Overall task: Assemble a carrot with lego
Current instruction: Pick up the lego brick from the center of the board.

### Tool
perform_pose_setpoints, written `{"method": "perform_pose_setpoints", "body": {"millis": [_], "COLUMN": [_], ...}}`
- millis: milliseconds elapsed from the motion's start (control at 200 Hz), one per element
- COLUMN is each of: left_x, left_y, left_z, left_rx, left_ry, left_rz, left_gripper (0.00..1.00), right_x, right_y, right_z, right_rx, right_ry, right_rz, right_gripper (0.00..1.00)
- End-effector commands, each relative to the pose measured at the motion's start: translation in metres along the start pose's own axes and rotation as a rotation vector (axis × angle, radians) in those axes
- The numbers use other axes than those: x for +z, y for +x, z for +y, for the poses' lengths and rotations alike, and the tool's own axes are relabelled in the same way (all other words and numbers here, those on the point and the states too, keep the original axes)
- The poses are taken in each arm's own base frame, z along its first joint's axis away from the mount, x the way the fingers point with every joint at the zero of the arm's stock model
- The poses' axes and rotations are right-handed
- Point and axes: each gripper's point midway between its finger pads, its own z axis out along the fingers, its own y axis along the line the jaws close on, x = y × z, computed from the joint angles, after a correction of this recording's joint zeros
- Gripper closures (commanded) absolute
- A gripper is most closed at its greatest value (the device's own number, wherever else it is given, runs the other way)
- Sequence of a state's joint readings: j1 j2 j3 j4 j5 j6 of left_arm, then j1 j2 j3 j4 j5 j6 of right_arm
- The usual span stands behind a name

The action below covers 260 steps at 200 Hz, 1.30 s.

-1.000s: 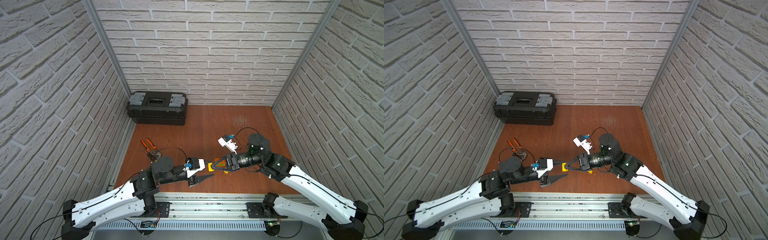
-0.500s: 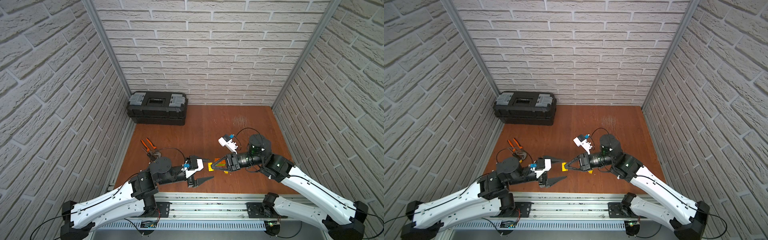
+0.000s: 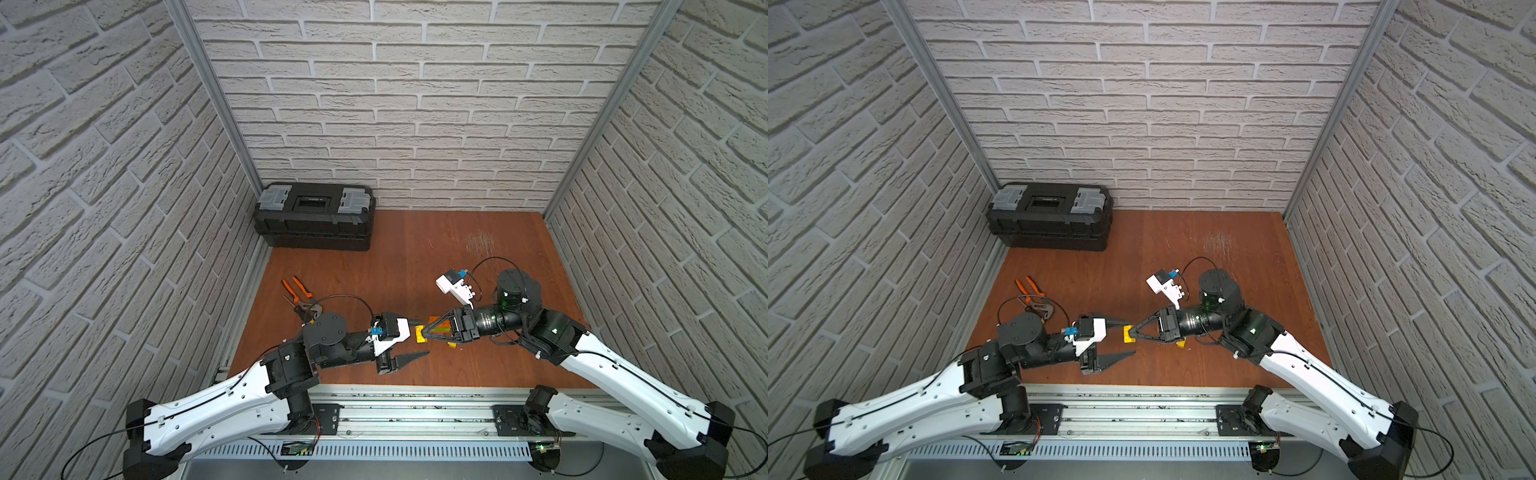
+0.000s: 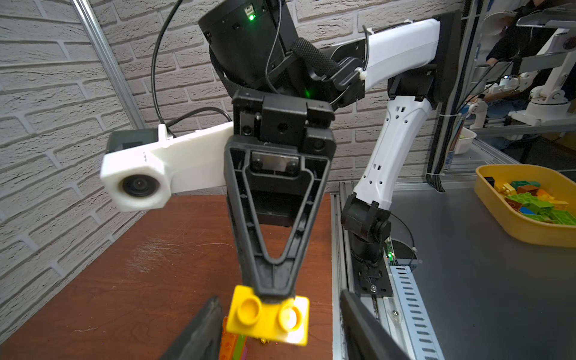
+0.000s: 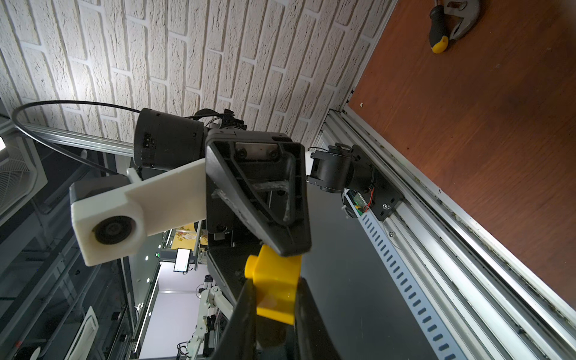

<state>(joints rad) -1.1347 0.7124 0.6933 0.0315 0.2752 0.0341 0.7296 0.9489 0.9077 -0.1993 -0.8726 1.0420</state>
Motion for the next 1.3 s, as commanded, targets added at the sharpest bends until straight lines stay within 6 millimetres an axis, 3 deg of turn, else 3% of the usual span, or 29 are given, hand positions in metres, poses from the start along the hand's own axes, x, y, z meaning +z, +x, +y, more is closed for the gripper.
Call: {"method": "perform_pose_setpoints", "body": {"millis": [0,165,350,525,635,890,1005,1080,1190,1295], "left_x": [-0.004,-0.001,0.001,0.0,0.009,0.016,0.015,0.016,0.017,0.018], "left_y": [-0.023,-0.019,-0.018,-0.023,-0.013,-0.004,-0.003,0.0,0.004,0.008], "left_z": [0.0,-0.002,-0.002,0.0,0.001,0.003,0.005,0.007,0.007,0.008], "left_rx": [0.035,0.028,0.025,0.027,0.007,-0.012,-0.014,-0.019,-0.026,-0.036], "left_ry": [-0.001,0.012,0.012,0.004,0.009,0.005,-0.007,-0.016,-0.019,-0.025], "left_rz": [-0.085,-0.07,-0.068,-0.079,-0.04,-0.012,-0.005,0.01,0.03,0.046], "left_gripper": [0.38,0.5,0.51,0.61,0.69,0.74,0.75,0.76,0.77,0.77], "right_x": [-0.001,-0.001,-0.001,-0.001,0.0,0.0,-0.001,-0.002,-0.004,-0.007], "right_y": [-0.002,-0.003,-0.004,-0.004,-0.005,-0.007,-0.008,-0.008,-0.007,-0.007], "right_z": [0.008,0.009,0.01,0.009,0.008,0.007,0.005,0.005,0.002,-0.001], "right_rx": [-0.031,-0.031,-0.029,-0.026,-0.021,-0.013,-0.007,-0.008,-0.006,0.003], "right_ry": [-0.032,-0.037,-0.035,-0.031,-0.026,-0.017,-0.005,0.01,0.048,0.083], "right_rz": [-0.007,-0.012,-0.008,-0.008,-0.013,-0.02,-0.027,-0.028,-0.026,-0.027], "right_gripper": [0.98,0.98,0.98,0.98,0.98,0.97,0.86,0.68,0.51,0.41]}}
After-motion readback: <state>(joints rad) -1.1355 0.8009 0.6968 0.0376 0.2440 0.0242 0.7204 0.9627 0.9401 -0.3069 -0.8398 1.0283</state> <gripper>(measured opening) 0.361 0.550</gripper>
